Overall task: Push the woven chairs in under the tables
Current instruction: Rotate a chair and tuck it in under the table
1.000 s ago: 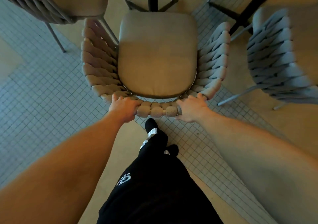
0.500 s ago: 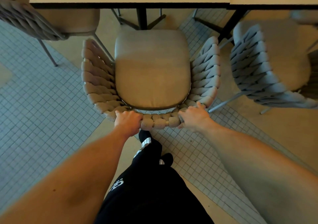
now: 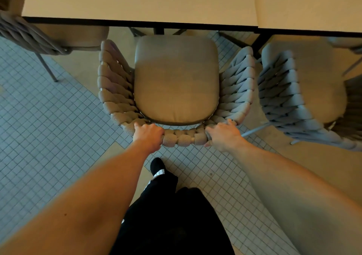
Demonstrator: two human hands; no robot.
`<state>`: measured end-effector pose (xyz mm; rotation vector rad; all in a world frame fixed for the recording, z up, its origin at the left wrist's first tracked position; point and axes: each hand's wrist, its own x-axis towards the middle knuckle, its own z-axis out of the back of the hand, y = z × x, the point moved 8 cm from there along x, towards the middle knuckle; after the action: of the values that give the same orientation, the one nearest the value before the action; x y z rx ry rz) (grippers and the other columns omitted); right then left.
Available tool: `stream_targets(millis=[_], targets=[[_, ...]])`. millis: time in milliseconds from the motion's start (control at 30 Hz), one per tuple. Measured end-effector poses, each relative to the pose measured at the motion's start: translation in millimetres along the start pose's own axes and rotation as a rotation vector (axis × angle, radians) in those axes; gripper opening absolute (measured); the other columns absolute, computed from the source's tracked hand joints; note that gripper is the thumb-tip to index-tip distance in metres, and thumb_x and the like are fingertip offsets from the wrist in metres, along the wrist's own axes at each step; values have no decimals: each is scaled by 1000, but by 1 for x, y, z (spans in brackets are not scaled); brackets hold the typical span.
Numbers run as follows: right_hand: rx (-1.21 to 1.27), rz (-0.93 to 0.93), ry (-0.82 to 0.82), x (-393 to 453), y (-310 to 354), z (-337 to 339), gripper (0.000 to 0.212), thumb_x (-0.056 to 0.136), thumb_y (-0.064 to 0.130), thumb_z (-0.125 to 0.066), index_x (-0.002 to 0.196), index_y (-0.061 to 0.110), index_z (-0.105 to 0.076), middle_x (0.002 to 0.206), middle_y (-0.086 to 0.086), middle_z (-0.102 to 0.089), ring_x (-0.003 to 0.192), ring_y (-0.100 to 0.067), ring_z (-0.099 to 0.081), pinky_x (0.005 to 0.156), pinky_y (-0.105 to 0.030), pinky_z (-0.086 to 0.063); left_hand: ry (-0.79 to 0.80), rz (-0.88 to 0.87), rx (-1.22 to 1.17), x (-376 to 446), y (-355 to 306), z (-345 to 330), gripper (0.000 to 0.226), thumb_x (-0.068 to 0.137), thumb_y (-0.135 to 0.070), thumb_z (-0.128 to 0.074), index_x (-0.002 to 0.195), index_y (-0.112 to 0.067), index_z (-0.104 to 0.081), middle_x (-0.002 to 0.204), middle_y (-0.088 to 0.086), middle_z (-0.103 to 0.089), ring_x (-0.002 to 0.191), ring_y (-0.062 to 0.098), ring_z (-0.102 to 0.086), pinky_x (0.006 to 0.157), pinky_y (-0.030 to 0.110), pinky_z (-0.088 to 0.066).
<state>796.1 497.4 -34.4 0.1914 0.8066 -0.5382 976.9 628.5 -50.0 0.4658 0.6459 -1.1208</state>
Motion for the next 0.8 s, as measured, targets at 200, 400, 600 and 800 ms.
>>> stream_targets(millis=[200, 400, 600, 800], targets=[[-23, -11, 27, 6, -19, 2, 56, 94, 66, -52, 128, 21, -52, 125, -6, -64, 128, -29, -52, 114, -56, -24, 0, 18, -1, 11, -12, 10, 34, 89, -26, -64, 122, -36, -61, 111, -5, -65, 108, 25, -63, 108, 61, -31], [-5, 6, 7, 14, -44, 9, 51, 95, 63, -54, 124, 21, -54, 125, -6, -64, 127, -28, -52, 114, -57, -23, -6, 50, -10, 25, -25, 25, 38, 90, -26, -64, 125, -39, -59, 114, -6, -66, 111, 26, -63, 110, 59, -29], [8, 8, 30, 17, -67, 11, 50, 95, 61, -56, 126, 22, -54, 126, -6, -64, 127, -28, -51, 116, -57, -20, 3, 76, -35, 35, -42, 31, 39, 88, -29, -64, 125, -41, -59, 114, -7, -66, 114, 25, -61, 111, 59, -27], [36, 6, 11, 17, -74, 6, 59, 93, 62, -59, 133, 19, -51, 129, -7, -64, 128, -29, -52, 115, -56, -21, 48, 86, -55, 35, -47, 23, 47, 89, -35, -65, 133, -41, -54, 124, -4, -65, 126, 27, -52, 119, 60, -15]])
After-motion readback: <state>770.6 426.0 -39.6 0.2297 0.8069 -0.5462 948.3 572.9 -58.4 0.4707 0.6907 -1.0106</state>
